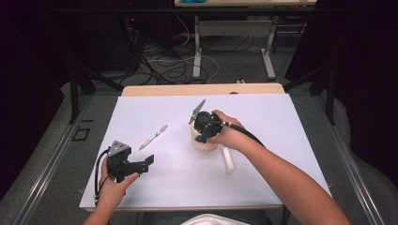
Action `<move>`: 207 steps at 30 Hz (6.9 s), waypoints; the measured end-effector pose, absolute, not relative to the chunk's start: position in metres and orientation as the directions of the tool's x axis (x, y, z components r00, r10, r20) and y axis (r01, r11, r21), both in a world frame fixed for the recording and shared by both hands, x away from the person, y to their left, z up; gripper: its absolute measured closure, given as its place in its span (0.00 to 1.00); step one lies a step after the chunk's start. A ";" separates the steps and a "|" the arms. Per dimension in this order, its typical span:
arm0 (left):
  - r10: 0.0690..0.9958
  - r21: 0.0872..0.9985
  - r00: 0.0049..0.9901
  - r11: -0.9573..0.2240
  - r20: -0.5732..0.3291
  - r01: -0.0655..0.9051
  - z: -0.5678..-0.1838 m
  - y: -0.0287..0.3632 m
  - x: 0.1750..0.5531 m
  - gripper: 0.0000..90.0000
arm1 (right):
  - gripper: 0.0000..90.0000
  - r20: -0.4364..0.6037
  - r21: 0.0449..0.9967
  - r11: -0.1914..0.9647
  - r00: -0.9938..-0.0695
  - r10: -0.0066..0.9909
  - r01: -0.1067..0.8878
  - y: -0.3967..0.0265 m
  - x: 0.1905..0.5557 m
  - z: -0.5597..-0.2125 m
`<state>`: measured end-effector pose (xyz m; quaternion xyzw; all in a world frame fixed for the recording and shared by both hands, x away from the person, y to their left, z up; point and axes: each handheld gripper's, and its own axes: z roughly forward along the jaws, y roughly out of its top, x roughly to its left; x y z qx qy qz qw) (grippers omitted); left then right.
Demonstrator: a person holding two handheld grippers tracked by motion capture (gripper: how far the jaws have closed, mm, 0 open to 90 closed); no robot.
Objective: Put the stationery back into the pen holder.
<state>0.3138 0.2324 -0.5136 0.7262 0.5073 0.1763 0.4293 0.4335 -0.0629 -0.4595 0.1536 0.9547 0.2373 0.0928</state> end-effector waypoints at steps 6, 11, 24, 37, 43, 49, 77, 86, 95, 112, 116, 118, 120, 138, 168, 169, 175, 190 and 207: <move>0.888 0.803 0.423 -0.114 -0.182 0.585 -0.514 0.233 0.314 0.02 | 0.58 -0.095 0.501 0.808 -0.909 0.406 0.309 -0.068 0.428 -0.457; 0.888 0.804 0.421 -0.113 -0.182 0.584 -0.514 0.233 0.314 0.02 | 0.52 -0.081 0.547 0.765 -0.887 0.454 0.341 -0.074 0.425 -0.449; 0.890 0.801 0.414 -0.103 -0.191 0.590 -0.514 0.235 0.315 0.02 | 0.43 -0.018 0.598 0.674 -0.833 0.552 0.434 -0.111 0.414 -0.438; 0.890 0.801 0.414 -0.101 -0.192 0.590 -0.514 0.235 0.314 0.02 | 0.39 0.016 0.638 0.565 -0.743 0.669 0.523 -0.147 0.393 -0.438; 0.891 0.799 0.412 -0.100 -0.194 0.593 -0.515 0.235 0.315 0.02 | 0.39 0.079 0.652 0.506 -0.715 0.695 0.564 -0.168 0.384 -0.450; 0.891 0.798 0.410 -0.099 -0.195 0.594 -0.515 0.235 0.315 0.02 | 0.39 0.082 0.671 0.479 -0.699 0.711 0.566 -0.187 0.375 -0.459; 0.889 0.800 0.416 -0.102 -0.194 0.591 -0.513 0.234 0.314 0.03 | 0.41 0.134 0.518 0.376 -0.507 0.851 0.768 -0.246 0.367 -0.497; 0.887 0.797 0.422 -0.113 -0.189 0.593 -0.514 0.234 0.315 0.03 | 0.53 0.092 0.445 0.407 -0.493 0.865 0.797 -0.245 0.366 -0.502; 0.886 0.795 0.425 -0.116 -0.188 0.595 -0.514 0.233 0.315 0.03 | 0.66 0.070 0.344 0.452 -0.502 0.862 0.823 -0.244 0.366 -0.513; 0.885 0.796 0.426 -0.116 -0.188 0.594 -0.514 0.232 0.315 0.03 | 0.79 0.052 0.299 0.435 -0.470 0.881 0.849 -0.247 0.366 -0.519; 0.885 0.797 0.427 -0.117 -0.188 0.593 -0.514 0.232 0.315 0.03 | 0.82 0.069 0.285 0.439 -0.475 0.877 0.852 -0.247 0.366 -0.520; 0.884 0.797 0.427 -0.116 -0.188 0.593 -0.515 0.232 0.315 0.03 | 0.83 0.069 0.278 0.438 -0.472 0.879 0.855 -0.247 0.366 -0.520; 0.884 0.797 0.427 -0.116 -0.188 0.593 -0.515 0.232 0.315 0.03 | 0.85 0.067 0.275 0.437 -0.471 0.880 0.856 -0.248 0.366 -0.522; 0.884 0.792 0.428 -0.123 -0.186 0.598 -0.515 0.232 0.315 0.03 | 0.87 0.109 0.262 0.426 -0.465 0.879 0.866 -0.249 0.367 -0.524; 0.882 0.792 0.426 -0.107 -0.204 0.601 -0.515 0.233 0.315 0.08 | 0.88 0.142 0.444 0.416 -0.521 0.842 0.794 -0.238 0.361 -0.506; 0.880 0.791 0.427 -0.105 -0.209 0.603 -0.515 0.233 0.314 0.09 | 0.88 0.138 0.442 0.412 -0.514 0.846 0.797 -0.237 0.360 -0.505; 0.872 0.796 0.440 -0.106 -0.214 0.596 -0.513 0.230 0.311 0.13 | 0.88 0.149 0.467 0.417 -0.535 0.832 0.780 -0.231 0.356 -0.498; 0.829 0.822 0.490 -0.066 -0.270 0.565 -0.493 0.213 0.304 0.25 | 0.88 0.186 0.556 0.400 -0.578 0.794 0.729 -0.218 0.348 -0.486; 0.780 0.839 0.569 -0.109 -0.260 0.533 -0.467 0.172 0.316 0.39 | 0.88 0.225 0.639 0.368 -0.622 0.750 0.675 -0.209 0.342 -0.479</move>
